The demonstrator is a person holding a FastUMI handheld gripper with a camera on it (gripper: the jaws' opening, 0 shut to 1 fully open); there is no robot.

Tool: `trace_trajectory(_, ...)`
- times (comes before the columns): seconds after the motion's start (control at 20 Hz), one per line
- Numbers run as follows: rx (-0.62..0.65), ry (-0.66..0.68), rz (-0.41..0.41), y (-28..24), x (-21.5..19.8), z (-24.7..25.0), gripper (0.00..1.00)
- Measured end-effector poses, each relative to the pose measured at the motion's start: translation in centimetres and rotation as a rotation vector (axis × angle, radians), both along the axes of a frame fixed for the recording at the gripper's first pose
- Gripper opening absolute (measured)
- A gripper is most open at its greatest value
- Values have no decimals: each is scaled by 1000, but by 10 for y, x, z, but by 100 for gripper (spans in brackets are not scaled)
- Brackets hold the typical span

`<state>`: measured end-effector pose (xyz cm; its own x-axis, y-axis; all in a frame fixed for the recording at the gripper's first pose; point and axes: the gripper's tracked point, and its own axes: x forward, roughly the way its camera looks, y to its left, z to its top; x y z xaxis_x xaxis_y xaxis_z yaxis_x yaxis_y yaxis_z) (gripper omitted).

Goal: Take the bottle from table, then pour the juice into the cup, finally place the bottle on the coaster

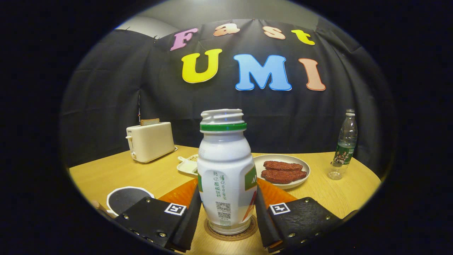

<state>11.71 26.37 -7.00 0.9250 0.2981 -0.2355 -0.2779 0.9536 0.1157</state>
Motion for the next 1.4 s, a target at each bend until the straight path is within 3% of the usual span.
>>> trace_trajectory(0.35, 26, -9, -4, -2, 0, 1, 71)
trace_trajectory(0.7, 35, -41, -3, 0, -2, 9, 78)
trace_trajectory(1.4, 55, -332, -49, -25, -48, 136, 78)
